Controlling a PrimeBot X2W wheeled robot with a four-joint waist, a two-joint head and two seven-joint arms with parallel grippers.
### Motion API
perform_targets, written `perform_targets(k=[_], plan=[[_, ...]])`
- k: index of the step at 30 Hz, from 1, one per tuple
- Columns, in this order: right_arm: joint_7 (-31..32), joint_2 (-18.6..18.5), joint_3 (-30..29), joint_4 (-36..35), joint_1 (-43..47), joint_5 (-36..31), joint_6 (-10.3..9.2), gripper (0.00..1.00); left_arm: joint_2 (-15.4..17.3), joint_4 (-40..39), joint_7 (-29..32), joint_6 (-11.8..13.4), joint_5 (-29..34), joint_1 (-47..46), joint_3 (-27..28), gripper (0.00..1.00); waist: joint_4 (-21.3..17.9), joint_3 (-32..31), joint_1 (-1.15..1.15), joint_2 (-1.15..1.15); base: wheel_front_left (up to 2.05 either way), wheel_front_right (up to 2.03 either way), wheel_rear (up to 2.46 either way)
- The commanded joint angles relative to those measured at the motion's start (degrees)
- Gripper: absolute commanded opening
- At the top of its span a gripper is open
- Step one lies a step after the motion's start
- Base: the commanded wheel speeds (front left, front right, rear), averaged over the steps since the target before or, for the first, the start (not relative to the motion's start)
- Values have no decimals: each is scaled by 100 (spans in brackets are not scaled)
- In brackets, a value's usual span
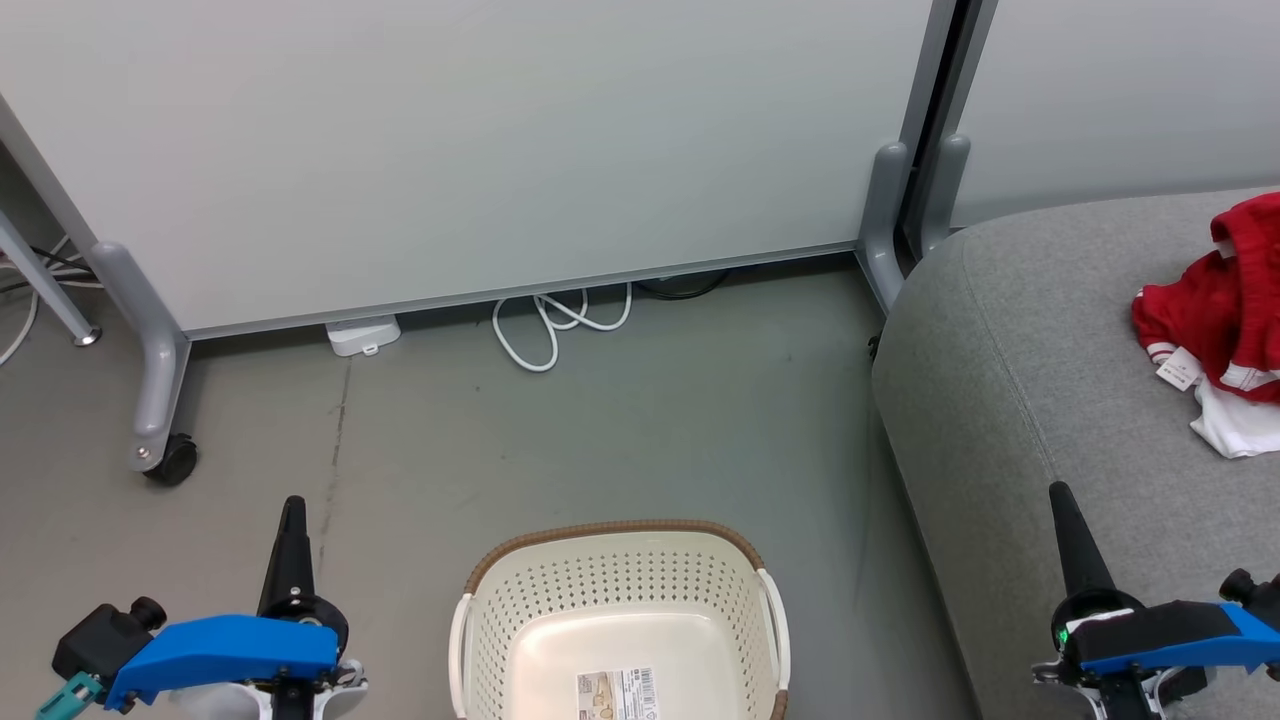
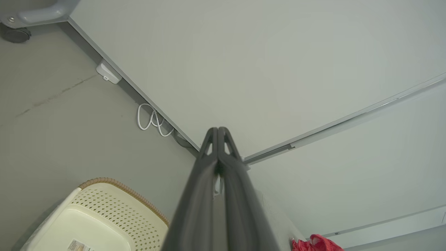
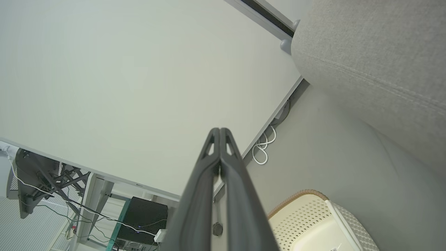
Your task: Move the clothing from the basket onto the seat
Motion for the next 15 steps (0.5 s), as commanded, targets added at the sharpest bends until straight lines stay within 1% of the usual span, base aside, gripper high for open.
perform_targets(k=[1,9,15], plan=[[27,4,-23,-66,-146,99,2,0,15,-68,26,-28,-97,-145,48,0,-1,-1,-1,0,0,0,0],[169,12,-57,-65,-163,621,2,0,16,-80,165,-37,-641,-173,97,0,-31,-15,-1,0,0,0,0],[234,17,-75,-64,-178,885,2,0,16,-85,232,-38,-923,-184,120,0,-47,-23,-1,0,0,0,0]])
